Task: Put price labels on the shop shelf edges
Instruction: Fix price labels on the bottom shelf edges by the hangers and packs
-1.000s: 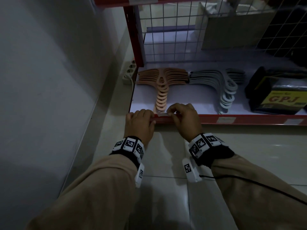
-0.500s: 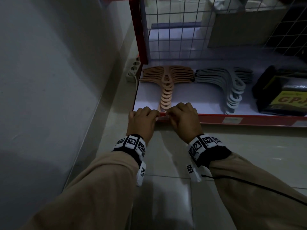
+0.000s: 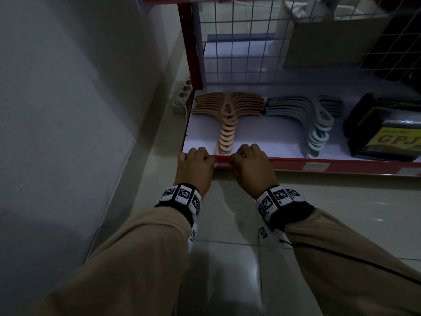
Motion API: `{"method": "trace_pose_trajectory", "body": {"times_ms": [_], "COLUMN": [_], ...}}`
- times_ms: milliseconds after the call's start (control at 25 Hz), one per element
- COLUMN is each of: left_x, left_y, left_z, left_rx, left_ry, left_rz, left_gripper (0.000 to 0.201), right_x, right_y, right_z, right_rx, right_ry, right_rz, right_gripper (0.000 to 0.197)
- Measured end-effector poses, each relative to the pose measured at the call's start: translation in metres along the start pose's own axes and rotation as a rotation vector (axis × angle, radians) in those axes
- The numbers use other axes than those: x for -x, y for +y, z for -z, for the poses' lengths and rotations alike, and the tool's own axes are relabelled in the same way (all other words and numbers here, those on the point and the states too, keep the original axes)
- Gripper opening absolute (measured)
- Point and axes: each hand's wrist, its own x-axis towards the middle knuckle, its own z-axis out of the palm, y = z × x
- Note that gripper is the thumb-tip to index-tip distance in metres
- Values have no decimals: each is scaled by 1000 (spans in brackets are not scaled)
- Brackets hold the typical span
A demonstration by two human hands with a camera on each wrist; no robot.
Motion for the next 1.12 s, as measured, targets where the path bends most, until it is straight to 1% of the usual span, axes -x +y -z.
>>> {"method": "trace_pose_trajectory", "body": {"times_ms": [160, 400, 560, 720, 880, 1040, 1120], "left_x": [-1, 0, -1, 1, 2, 4, 5], "left_y": [-1, -4, -4, -4, -6, -6, -7], "left_z": [0, -1, -1, -1, -1, -1, 1], "left_rx": [-27, 18, 0, 3, 81, 98, 105], "left_ry": [-18, -6, -18, 2, 17, 23, 35], "left_rz": [-24, -23, -27, -27, -12, -16, -22], "left_gripper": [24, 23, 21, 21, 23, 19, 17], "right_x": [0, 0, 1, 1, 3, 5, 6], "right_y": [1, 0, 1, 2, 4, 6, 8], "right_z": [2, 3, 3, 1, 0, -1, -1], "right_rx": [27, 42, 41, 18, -10, -43, -42], "right_ry": [-30, -38, -27, -15, 7, 41, 38], "right_rz": [5, 8, 14, 8, 1, -2, -4], "right_gripper": [20, 20, 19, 18, 18, 16, 20]}}
